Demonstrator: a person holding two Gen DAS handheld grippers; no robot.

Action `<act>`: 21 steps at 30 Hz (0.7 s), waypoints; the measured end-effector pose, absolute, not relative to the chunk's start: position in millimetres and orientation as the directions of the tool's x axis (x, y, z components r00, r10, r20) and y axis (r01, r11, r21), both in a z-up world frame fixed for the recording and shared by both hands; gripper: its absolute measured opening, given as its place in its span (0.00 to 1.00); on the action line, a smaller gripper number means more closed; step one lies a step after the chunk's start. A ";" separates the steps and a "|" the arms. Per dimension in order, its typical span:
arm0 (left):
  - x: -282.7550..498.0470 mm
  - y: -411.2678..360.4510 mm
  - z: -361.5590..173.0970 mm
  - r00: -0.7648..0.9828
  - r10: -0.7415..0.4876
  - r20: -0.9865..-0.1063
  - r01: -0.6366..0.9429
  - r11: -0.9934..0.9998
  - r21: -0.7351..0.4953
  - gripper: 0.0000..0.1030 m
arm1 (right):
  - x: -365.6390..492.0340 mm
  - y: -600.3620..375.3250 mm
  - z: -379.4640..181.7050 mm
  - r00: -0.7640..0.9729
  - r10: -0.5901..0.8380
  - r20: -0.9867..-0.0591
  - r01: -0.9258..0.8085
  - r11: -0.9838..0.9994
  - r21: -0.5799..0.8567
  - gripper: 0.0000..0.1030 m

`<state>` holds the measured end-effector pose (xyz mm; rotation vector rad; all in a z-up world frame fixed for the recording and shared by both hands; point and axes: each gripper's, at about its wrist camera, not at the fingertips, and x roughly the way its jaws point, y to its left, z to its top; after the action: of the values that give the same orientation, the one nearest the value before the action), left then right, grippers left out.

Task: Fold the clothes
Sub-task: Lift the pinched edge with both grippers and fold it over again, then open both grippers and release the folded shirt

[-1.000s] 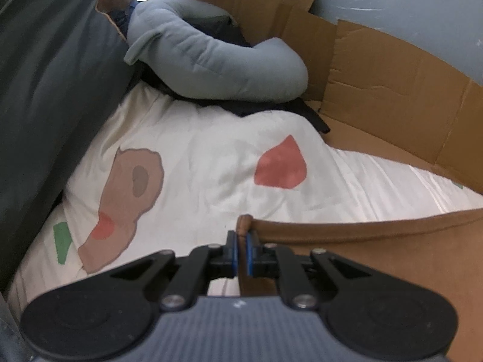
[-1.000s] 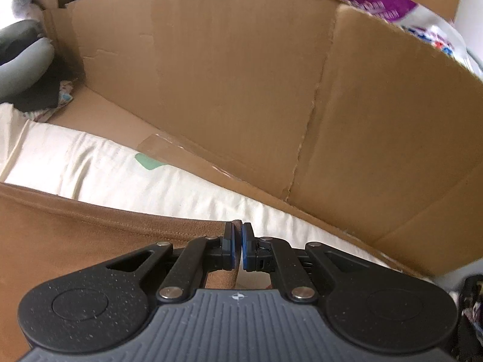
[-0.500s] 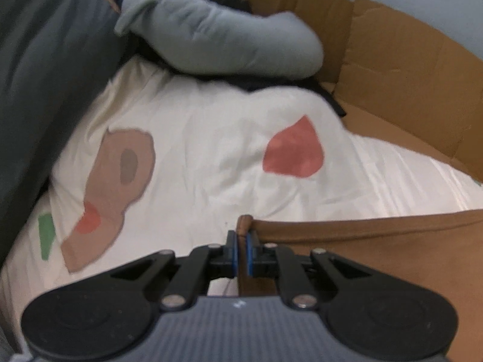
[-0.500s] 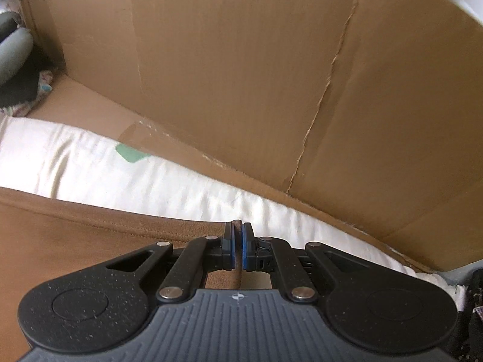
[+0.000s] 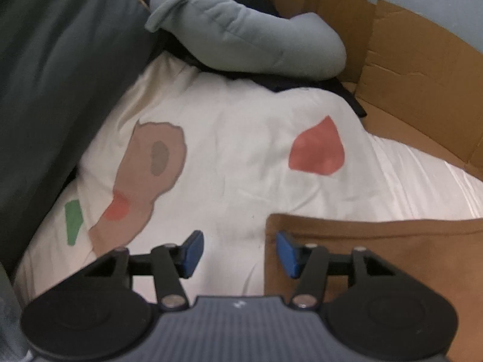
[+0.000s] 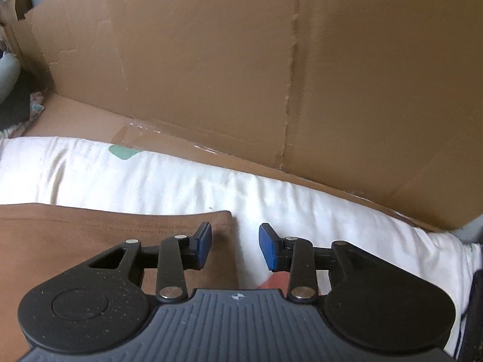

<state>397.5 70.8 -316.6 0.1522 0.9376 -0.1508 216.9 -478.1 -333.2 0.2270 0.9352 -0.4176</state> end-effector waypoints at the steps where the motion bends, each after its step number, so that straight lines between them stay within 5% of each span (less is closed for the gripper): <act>1: 395.1 71.0 -314.4 0.581 -0.069 -0.811 0.196 0.979 0.056 0.55 | 213.3 -477.8 -330.4 0.520 -0.252 -0.816 0.445 0.895 0.008 0.40; 21: 315.9 44.2 -219.6 0.556 -0.196 -0.808 0.251 0.966 -0.062 0.72 | 125.8 -433.9 -224.6 0.633 -0.156 -0.759 0.331 0.940 0.084 0.45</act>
<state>315.9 44.2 -219.6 0.0629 0.9452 -0.2641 125.8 -433.9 -224.6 0.2238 0.8421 -0.2810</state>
